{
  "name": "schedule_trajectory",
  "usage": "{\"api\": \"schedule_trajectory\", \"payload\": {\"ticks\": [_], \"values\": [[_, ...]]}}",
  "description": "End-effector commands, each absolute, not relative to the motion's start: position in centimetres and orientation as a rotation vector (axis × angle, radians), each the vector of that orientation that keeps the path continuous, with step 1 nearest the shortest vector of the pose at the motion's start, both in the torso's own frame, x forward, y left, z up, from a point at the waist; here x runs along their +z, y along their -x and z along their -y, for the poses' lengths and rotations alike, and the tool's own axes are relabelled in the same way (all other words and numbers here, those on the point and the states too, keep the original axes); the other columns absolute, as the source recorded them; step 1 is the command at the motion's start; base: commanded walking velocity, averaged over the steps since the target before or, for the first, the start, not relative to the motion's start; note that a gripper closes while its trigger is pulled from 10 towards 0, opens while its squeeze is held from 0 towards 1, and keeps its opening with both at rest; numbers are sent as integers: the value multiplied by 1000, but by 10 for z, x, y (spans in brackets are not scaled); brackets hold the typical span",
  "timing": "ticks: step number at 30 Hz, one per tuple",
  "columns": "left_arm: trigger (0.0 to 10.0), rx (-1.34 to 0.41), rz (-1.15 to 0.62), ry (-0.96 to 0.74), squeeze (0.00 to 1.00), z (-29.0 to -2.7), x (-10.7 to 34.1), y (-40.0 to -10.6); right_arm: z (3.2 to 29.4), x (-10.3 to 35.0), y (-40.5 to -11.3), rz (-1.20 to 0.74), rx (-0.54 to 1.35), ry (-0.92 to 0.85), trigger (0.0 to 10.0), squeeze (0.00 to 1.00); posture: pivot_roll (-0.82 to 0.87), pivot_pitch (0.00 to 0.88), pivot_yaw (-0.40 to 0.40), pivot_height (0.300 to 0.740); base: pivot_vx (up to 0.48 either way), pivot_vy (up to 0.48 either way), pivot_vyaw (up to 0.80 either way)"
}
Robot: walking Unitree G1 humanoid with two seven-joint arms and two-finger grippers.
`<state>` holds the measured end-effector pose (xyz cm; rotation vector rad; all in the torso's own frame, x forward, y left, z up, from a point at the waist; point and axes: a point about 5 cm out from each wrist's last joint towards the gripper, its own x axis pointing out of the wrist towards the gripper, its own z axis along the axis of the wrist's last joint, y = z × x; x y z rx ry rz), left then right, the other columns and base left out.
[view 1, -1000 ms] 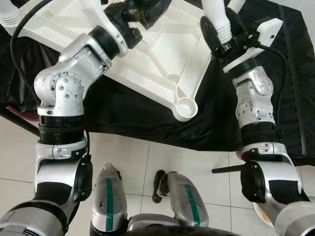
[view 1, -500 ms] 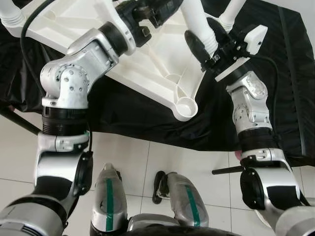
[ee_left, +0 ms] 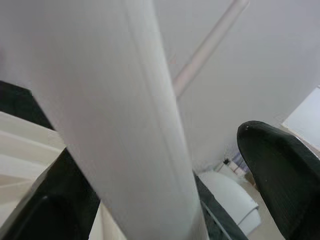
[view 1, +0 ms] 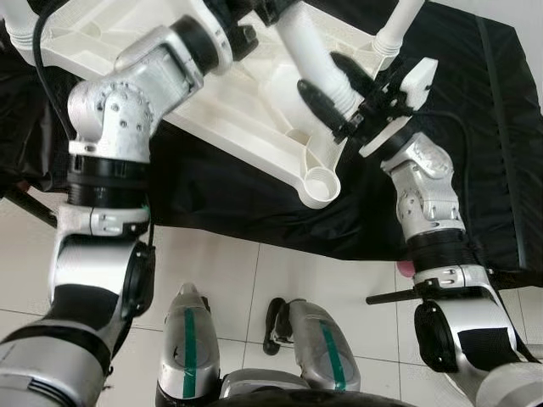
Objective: Building children table
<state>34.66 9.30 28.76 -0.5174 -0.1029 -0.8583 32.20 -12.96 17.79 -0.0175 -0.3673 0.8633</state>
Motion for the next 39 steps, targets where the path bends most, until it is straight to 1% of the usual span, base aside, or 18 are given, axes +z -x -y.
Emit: {"api": "schedule_trajectory", "payload": {"ticks": [1,6,8,9,10,17,18,19,20,22,23,34,37,38,39], "values": [[10000,-1196,218,506,0,-85,302,-335,132,180,-320,371,870,42,10000,0,103,0,-88,740,0,0,0],[10000,-1189,237,516,0,-88,309,-337,134,179,-320,359,865,49,10000,0,100,0,-86,740,0,0,0],[4627,-1186,248,529,0,-90,312,-337,135,178,-320,354,860,51,10000,0,100,0,-88,740,0,0,0],[4627,-1186,248,529,0,-90,312,-337,135,178,-320,354,860,51,10000,0,100,0,-88,740,0,0,0],[10000,-1178,253,533,0,-91,313,-337,136,177,-319,352,859,50,10000,0,100,0,-88,740,0,0,0],[10000,-1149,261,558,0,-96,316,-340,136,176,-318,345,859,50,10000,0,106,0,-88,740,0,0,0],[4275,-1145,268,565,0,-98,319,-341,135,175,-317,342,862,50,10000,0,110,0,-90,740,0,0,0],[4275,-1145,268,565,0,-98,319,-341,135,175,-317,342,862,50,10000,0,110,0,-90,740,0,0,0],[3098,-1142,275,570,0,-100,321,-341,135,175,-317,340,863,50,10000,0,112,0,-92,740,0,0,0],[3098,-1142,280,573,0,-100,322,-341,135,175,-317,339,864,50,10000,0,112,0,-92,740,0,0,0],[0,-1142,290,578,0,-101,324,-341,135,175,-317,338,863,50,10000,0,115,0,-96,740,0,0,0],[0,-1155,327,605,0,-102,332,-338,138,176,-318,325,866,52,10000,0,120,2,-102,740,0,0,0],[0,-1162,333,602,0,-102,333,-337,138,177,-318,316,867,48,10000,0,121,2,-114,740,0,0,0],[980,-1162,332,596,0,-102,334,-336,138,177,-318,309,871,46,10000,0,122,2,-118,740,0,0,0],[10000,-1158,321,581,0,-101,333,-337,138,177,-318,302,871,50,10000,0,122,6,-121,740,0,0,0]]}}
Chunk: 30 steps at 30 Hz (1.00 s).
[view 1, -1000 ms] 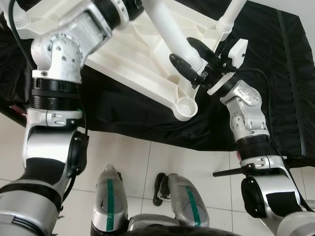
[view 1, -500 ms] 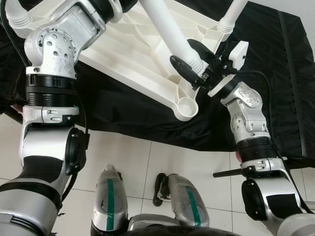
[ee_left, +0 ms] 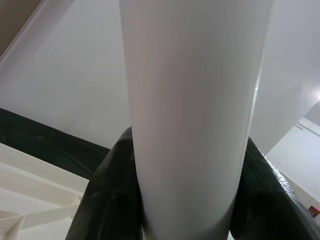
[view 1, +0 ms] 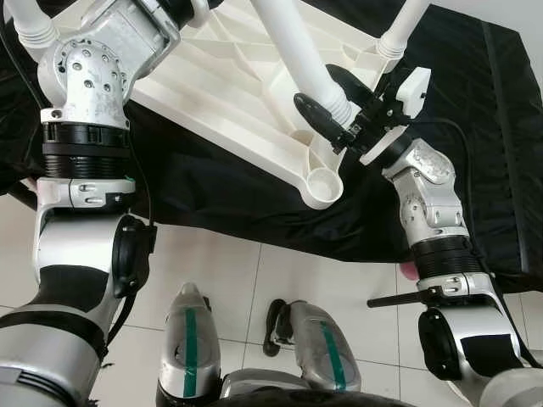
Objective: Building children table
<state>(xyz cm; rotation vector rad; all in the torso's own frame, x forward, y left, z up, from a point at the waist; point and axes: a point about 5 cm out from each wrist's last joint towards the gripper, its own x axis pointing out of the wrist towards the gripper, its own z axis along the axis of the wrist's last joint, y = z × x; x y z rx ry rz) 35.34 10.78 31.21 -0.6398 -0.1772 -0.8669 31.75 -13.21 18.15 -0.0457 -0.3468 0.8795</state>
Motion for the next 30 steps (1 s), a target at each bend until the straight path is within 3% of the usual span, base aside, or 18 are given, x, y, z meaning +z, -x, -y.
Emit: {"api": "schedule_trajectory", "payload": {"ticks": [1,3,4,15,20,21,30], "values": [[10000,-1158,321,581,0,-101,333,-337,138,177,-318,302,871,50,10000,0,122,6,-121,740,0,0,0],[10000,-1153,314,551,0,-99,334,-337,139,178,-320,283,878,29,10000,0,126,19,-123,740,0,0,0],[10000,-1138,311,523,0,-98,333,-338,140,179,-321,280,879,13,10000,1000,127,17,-123,740,0,0,0],[10000,-1144,281,416,0,-86,328,-335,141,185,-325,271,885,10,10000,1000,122,27,-117,740,0,0,0],[10000,-1212,227,320,0,-63,312,-325,137,187,-330,186,866,69,10000,1000,116,36,-121,740,0,0,0],[10000,-1225,216,312,0,-60,309,-323,136,187,-330,175,878,63,10000,0,115,39,-122,740,0,0,0],[10000,-1299,168,217,0,-38,296,-310,135,198,-338,83,911,113,10000,0,119,36,-135,740,0,0,0]]}}
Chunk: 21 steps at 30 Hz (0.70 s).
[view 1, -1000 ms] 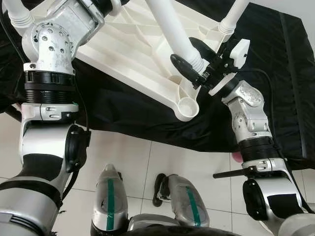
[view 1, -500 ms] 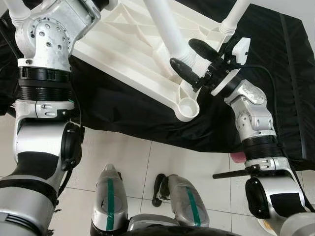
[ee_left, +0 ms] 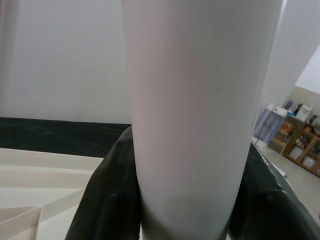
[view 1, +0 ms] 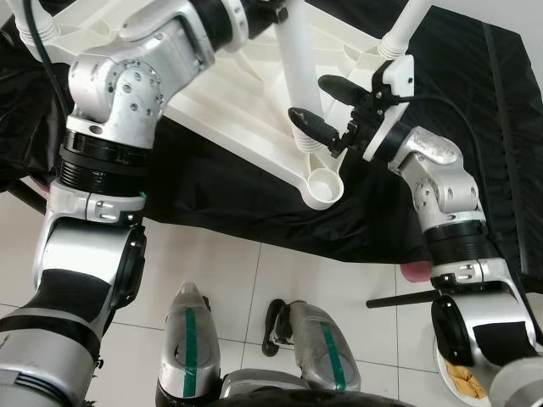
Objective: Building children table
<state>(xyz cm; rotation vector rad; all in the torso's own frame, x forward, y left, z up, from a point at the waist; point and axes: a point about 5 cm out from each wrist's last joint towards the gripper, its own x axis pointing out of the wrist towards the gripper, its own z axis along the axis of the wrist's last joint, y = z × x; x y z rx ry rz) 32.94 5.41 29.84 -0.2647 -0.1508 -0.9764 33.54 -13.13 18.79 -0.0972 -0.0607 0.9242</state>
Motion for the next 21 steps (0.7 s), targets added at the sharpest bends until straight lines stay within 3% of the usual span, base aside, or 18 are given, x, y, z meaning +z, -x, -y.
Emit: {"api": "schedule_trajectory", "payload": {"ticks": [1,10,21], "values": [[10000,-1316,164,199,0,-35,294,-307,134,199,-339,67,933,143,10000,0,119,36,-137,740,0,0,0],[10000,-1379,163,130,0,-26,293,-298,136,198,-337,-72,1093,225,10000,0,112,30,-137,740,0,0,0],[10000,-1412,175,88,0,-20,295,-293,140,199,-339,-184,1133,248,10000,0,108,24,-143,740,0,0,0]]}}
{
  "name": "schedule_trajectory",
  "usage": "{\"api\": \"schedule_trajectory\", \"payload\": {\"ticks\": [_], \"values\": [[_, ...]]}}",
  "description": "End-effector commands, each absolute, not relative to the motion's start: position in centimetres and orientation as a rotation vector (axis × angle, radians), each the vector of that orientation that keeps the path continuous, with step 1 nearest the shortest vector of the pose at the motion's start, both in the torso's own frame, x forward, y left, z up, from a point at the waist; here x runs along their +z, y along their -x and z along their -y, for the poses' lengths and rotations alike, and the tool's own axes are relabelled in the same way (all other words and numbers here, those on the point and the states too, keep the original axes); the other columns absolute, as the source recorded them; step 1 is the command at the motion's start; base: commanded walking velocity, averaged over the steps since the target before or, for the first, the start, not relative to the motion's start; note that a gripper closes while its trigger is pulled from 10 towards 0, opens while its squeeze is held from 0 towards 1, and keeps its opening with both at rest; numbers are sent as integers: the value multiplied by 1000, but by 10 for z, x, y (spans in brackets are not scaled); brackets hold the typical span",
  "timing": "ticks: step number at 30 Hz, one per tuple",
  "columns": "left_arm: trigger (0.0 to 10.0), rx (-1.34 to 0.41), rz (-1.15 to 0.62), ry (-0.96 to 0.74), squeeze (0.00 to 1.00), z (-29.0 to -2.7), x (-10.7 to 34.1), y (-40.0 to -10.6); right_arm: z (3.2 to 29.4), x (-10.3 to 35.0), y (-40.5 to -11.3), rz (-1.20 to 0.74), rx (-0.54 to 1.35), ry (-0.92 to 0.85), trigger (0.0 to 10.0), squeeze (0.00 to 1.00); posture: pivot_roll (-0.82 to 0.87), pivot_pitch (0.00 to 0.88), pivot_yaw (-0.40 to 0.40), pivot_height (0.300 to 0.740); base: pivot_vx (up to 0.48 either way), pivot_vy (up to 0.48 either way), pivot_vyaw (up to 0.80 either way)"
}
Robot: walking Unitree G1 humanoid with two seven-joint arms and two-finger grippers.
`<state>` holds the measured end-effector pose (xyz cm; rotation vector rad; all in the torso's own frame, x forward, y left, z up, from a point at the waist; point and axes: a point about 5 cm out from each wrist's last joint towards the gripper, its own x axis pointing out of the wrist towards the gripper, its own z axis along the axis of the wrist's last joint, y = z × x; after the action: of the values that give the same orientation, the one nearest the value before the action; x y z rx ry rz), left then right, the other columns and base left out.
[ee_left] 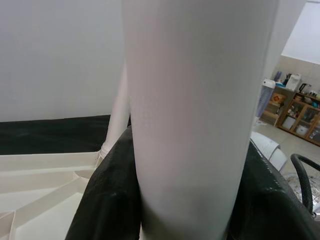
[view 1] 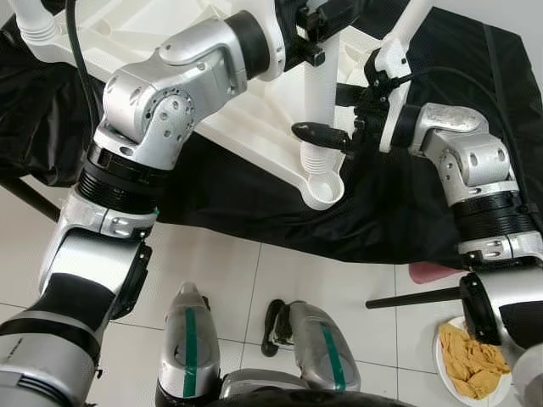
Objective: Building children table
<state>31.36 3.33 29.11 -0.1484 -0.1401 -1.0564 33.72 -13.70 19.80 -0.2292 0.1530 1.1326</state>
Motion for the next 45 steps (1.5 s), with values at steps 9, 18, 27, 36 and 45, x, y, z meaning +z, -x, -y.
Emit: {"api": "schedule_trajectory", "payload": {"ticks": [9,18,27,36,45], "values": [[10000,-1433,186,75,0,-16,298,-290,140,200,-338,-201,1175,271,9451,0,108,15,-143,740,0,0,0],[10000,-1434,196,71,0,-15,300,-291,134,190,-338,-215,1188,251,0,0,113,13,-145,740,0,0,0],[10000,-1421,208,77,0,-16,303,-292,133,183,-340,-166,1146,176,0,145,122,18,-143,740,0,0,0],[10000,-1379,200,133,1000,-27,306,-301,141,193,-340,-26,1088,141,2314,0,118,23,-130,740,0,0,0],[10000,-1325,251,155,0,-37,320,-309,144,197,-346,-1,989,90,10000,0,112,25,-118,740,0,0,0]]}}
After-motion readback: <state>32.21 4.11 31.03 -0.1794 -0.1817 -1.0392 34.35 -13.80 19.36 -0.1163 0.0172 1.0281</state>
